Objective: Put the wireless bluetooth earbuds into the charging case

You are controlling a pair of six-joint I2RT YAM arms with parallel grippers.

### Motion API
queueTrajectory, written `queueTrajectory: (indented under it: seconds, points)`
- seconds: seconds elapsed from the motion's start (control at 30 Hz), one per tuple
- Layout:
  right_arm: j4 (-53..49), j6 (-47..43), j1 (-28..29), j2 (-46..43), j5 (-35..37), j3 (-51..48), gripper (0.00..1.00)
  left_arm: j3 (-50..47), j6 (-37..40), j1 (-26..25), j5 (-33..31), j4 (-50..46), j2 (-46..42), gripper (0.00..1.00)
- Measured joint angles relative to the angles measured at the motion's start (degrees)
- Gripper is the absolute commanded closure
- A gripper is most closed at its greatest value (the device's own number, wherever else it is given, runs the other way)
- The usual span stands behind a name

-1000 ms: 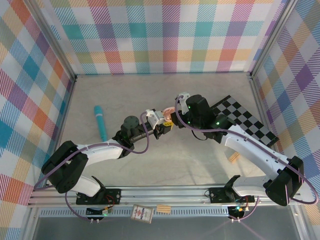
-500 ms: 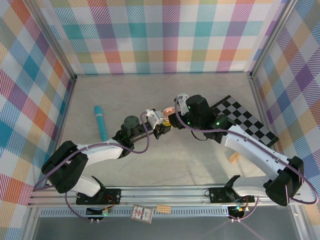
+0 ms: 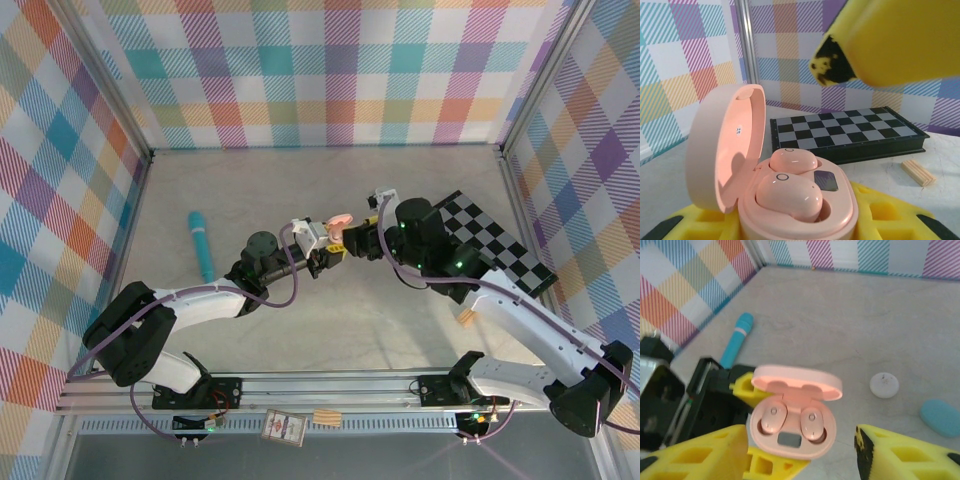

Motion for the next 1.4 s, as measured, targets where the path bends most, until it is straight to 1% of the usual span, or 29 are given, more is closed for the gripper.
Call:
queueTrajectory:
  seconds: [0.13, 0.33, 0.5, 0.6, 0.9, 1.07, 1.13, 1.23, 1.33, 1.4]
  points:
    - [1.4, 3.1, -1.7, 1.5, -1.3, 0.6, 0.3, -0.6, 1.0, 0.0, 0.7, -0.1, -0.1, 0.65]
    - [-0.3, 5.0, -1.9, 8.3, -2.5, 7.8, 0.28, -0.8, 2.0, 0.0, 1.2, -0.1, -0.5, 0.64]
    - [-5.8, 4.8, -1.9, 14.0, -2.5, 13.9, 0.27, -0.9, 2.0, 0.0, 1.1, 0.0, -0.8, 0.64]
    - [-9.4, 4.5, -1.9, 16.2, -2.5, 15.9, 0.27, -0.9, 1.7, 0.0, 0.9, -0.1, -0.8, 0.64]
    - [-16.3, 3.0, -1.9, 15.5, -2.9, 16.7, 0.27, -1.4, 0.4, 0.0, -1.6, 0.4, -0.8, 0.64]
    - [-16.4, 3.4, -2.4, 12.0, -3.5, 15.5, 0.25, -1.4, 0.0, 0.0, -1.9, 1.1, -0.8, 0.64]
    - [-14.1, 4.9, -3.8, 9.5, -6.5, 13.3, 0.24, -1.6, -0.6, 0.0, -1.9, 2.5, -0.8, 0.64]
    - [-8.5, 10.2, -8.7, 5.6, -14.2, 8.1, 0.22, -1.8, -2.2, 0.0, -1.9, 4.6, -0.8, 0.64]
    - [-2.7, 16.8, -13.0, 4.2, -21.2, 3.4, 0.2, -1.8, -3.7, 0.1, -1.9, 6.5, -0.8, 0.64]
    - [1.0, 20.9, -14.3, 4.2, -25.2, 0.9, 0.2, -1.8, -4.5, 0.2, -1.9, 7.7, -0.8, 0.64]
